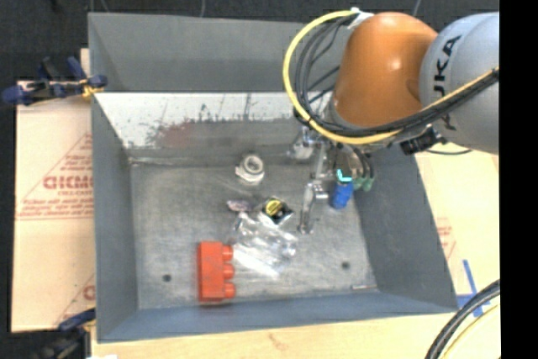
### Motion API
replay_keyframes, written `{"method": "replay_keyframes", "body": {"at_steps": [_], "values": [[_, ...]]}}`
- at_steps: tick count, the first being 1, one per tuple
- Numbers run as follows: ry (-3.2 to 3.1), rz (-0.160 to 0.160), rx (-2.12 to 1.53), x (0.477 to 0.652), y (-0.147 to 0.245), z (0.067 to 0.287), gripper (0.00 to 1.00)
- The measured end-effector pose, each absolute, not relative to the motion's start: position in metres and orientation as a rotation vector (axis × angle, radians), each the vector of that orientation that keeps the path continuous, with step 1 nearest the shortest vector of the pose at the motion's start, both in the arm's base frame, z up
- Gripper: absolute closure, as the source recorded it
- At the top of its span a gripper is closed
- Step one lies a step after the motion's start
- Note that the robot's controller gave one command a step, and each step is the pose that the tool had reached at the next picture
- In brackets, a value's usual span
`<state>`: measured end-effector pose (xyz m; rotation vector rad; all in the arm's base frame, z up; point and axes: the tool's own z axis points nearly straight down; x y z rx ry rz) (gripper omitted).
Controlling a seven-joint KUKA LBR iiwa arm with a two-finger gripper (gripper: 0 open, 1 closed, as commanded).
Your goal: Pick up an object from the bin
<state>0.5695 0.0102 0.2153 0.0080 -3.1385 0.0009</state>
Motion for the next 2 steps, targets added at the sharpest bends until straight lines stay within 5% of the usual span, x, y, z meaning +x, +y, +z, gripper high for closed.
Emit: {"method": "replay_keyframes", "body": {"at_steps": [1, 2], "values": [[-3.124, 0.002, 0.393, 0.5498, 0.0262, 0.0925, 0.00], [-3.104, 0.002, 0.390, 0.5466, 0.0256, 0.0915, 1.00]]}}
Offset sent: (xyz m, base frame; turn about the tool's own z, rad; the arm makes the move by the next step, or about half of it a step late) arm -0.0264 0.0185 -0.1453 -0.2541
